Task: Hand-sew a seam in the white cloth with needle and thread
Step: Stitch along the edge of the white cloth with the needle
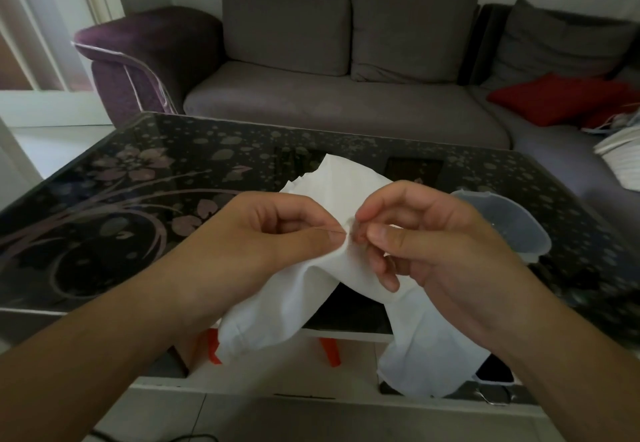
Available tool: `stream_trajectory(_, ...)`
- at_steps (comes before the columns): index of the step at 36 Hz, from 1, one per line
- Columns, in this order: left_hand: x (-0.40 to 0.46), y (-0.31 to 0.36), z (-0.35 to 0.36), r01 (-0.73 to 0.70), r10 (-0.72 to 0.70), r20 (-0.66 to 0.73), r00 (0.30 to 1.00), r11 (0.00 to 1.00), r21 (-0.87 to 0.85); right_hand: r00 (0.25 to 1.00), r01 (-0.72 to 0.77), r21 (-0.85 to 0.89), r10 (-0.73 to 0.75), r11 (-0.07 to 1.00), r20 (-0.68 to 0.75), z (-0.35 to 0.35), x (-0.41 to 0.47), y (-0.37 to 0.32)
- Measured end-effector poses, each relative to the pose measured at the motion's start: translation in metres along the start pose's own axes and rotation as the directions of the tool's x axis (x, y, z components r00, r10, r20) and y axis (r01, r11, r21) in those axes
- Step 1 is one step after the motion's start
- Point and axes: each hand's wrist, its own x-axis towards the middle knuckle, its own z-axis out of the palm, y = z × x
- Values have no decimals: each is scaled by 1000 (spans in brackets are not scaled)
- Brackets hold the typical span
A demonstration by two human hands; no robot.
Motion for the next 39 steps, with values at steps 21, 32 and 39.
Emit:
stream_trajectory(21, 3, -3, 3, 45, -43, -27, 999, 996, 82, 958, 238, -465, -284, 853, -32, 13, -4, -2)
stream_trajectory(32, 0, -3, 2, 96, -97, 2, 995, 991, 93, 931, 310, -290, -351, 906, -101, 21, -1, 8)
stream_trajectory(39, 2, -2, 6, 126, -122, -39, 992, 982, 138, 963, 224, 79, -208, 971, -171, 19, 0, 7)
